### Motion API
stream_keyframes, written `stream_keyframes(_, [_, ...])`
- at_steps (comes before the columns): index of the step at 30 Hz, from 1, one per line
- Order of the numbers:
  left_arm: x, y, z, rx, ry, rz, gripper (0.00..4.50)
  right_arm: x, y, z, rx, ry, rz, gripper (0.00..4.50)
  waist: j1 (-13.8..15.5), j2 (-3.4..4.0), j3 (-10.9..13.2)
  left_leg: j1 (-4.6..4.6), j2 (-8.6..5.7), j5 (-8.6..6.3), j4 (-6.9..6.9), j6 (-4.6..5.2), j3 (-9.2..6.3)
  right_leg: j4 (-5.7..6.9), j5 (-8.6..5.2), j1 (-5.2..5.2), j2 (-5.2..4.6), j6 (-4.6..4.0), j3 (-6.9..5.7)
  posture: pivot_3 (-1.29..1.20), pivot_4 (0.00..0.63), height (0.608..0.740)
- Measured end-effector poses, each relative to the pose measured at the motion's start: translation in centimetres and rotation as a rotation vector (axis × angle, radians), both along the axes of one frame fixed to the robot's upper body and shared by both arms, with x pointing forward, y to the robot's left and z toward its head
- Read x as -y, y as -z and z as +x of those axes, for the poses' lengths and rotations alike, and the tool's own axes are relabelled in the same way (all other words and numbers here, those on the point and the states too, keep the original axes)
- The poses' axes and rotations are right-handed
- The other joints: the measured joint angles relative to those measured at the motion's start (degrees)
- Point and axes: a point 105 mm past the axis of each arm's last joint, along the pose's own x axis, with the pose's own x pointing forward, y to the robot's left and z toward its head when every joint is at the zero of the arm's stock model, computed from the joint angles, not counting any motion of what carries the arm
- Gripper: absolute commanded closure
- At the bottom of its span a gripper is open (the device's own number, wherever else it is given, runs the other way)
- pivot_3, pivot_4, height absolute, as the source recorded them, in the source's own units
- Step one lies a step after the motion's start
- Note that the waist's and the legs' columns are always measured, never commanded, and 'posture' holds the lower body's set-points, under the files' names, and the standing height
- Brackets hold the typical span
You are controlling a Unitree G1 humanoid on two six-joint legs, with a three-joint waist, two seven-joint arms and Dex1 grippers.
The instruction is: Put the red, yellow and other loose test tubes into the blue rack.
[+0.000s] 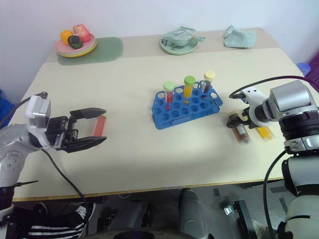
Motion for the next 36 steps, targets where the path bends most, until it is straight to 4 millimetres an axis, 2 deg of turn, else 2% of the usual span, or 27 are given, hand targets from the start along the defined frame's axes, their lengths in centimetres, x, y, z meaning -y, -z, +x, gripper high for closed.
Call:
stream_keyframes(2, [0.1, 0.0, 0.0, 0.003, 0.001, 0.001, 0.0, -0.1, 0.1, 0.0, -0.002, -0.004, 0.002, 3.42, 0.0, 0.0, 0.0, 0.0, 0.0, 0.0, 0.0, 0.0, 0.0, 0.0, 0.0, 0.01, 0.0, 0.0, 0.0, 0.0, 0.15, 0.74])
stream_keyframes(3, [0.1, -0.1, 0.0, 0.004, 0.001, 0.001, 0.0, -0.1, 0.1, 0.1, -0.001, -0.004, 0.001, 3.72, 0.0, -0.01, 0.0, 0.0, 0.0, 0.0, 0.0, 0.0, 0.0, 0.0, 0.0, 0.02, 0.0, 0.0, 0.0, 0.0, 0.15, 0.74])
stream_keyframes(9, [0.0, 0.0, 0.0, 0.003, -0.01, 0.0, 0.0, -0.3, 0.1, 0.0, -0.007, -0.011, 0.013, 3.72, 0.0, 0.0, 0.0, 0.01, 0.0, 0.0, 0.0, 0.0, -0.01, 0.0, 0.0, 0.02, 0.0, 0.0, 0.0, 0.0, 0.15, 0.74])
stream_keyframes(11, [0.0, 0.0, 0.1, 0.005, -0.013, -0.001, 0.0, -1.3, -0.2, -0.3, -0.016, -0.04, 0.069, 3.72, 0.0, 0.01, 0.0, 0.0, 0.0, 0.0, 0.0, 0.0, 0.0, 0.0, 0.0, 0.0, 0.0, 0.0, 0.0, 0.0, 0.15, 0.74])
stream_keyframes(16, [0.0, -0.2, 0.2, 0.029, -0.019, -0.008, 0.0, -3.3, -2.2, -4.6, -0.015, -0.348, 0.167, 3.72, 0.9, 0.07, 0.0, -0.04, 0.0, -0.02, -0.01, 0.03, -0.03, -0.06, 0.0, 0.01, 0.0, 0.01, -0.06, 0.0, 0.15, 0.74])
stream_keyframes(18, [-0.1, -0.3, 0.3, 0.033, -0.019, -0.01, 0.0, -4.8, -3.0, -5.4, 0.062, -0.502, 0.22, 3.72, 1.0, 0.05, 0.0, 0.04, 0.0, -0.03, 0.04, 0.04, 0.07, -0.06, 0.0, 0.07, -0.01, 0.02, -0.04, 0.0, 0.15, 0.74])
stream_keyframes(20, [0.1, -0.6, 0.6, 0.052, -0.015, -0.016, 0.0, -7.6, -5.2, -5.5, 0.273, -0.662, 0.348, 3.72, 0.9, 0.01, 0.0, 0.14, 0.04, -0.02, 0.08, 0.03, 0.13, -0.06, 0.01, 0.11, 0.01, 0.02, -0.01, 0.0, 0.15, 0.74])
stream_keyframes(23, [0.4, -1.3, 1.1, 0.086, -0.003, -0.018, 0.0, -9.1, -8.5, -5.4, 0.565, -0.761, 0.439, 3.72, 1.3, -0.02, 0.0, 0.16, 0.04, -0.01, 0.09, 0.01, 0.11, 0.02, 0.02, 0.13, 0.02, 0.0, 0.0, 0.0, 0.15, 0.74])
stream_keyframes(26, [0.2, -1.4, 1.7, 0.093, -0.005, -0.017, 0.0, -9.0, -10.0, -4.4, 0.885, -0.703, 0.455, 3.72, 1.5, -0.18, -0.1, 0.15, 0.0, -0.01, 0.08, 0.01, 0.01, 0.04, 0.02, 0.19, 0.02, -0.01, -0.03, 0.0, 0.15, 0.74])
stream_keyframes(31, [0.1, -1.8, 2.5, 0.107, -0.016, -0.023, 0.0, -8.2, -9.1, -2.6, 1.111, -0.516, 0.474, 3.72, 1.2, -0.16, -0.1, 0.17, -0.01, 0.01, 0.06, -0.01, 0.02, 0.06, 0.03, 0.14, 0.04, -0.02, -0.03, 0.0, 0.15, 0.74])
stream_keyframes(36, [0.1, -2.2, 3.2, 0.132, -0.028, -0.046, 0.0, -6.6, -8.8, -0.6, 1.299, -0.321, 0.405, 3.72, 0.8, -0.12, -0.1, 0.18, -0.04, 0.01, 0.03, -0.02, 0.05, 0.07, 0.03, 0.1, 0.04, -0.02, -0.02, 0.0, 0.15, 0.74])
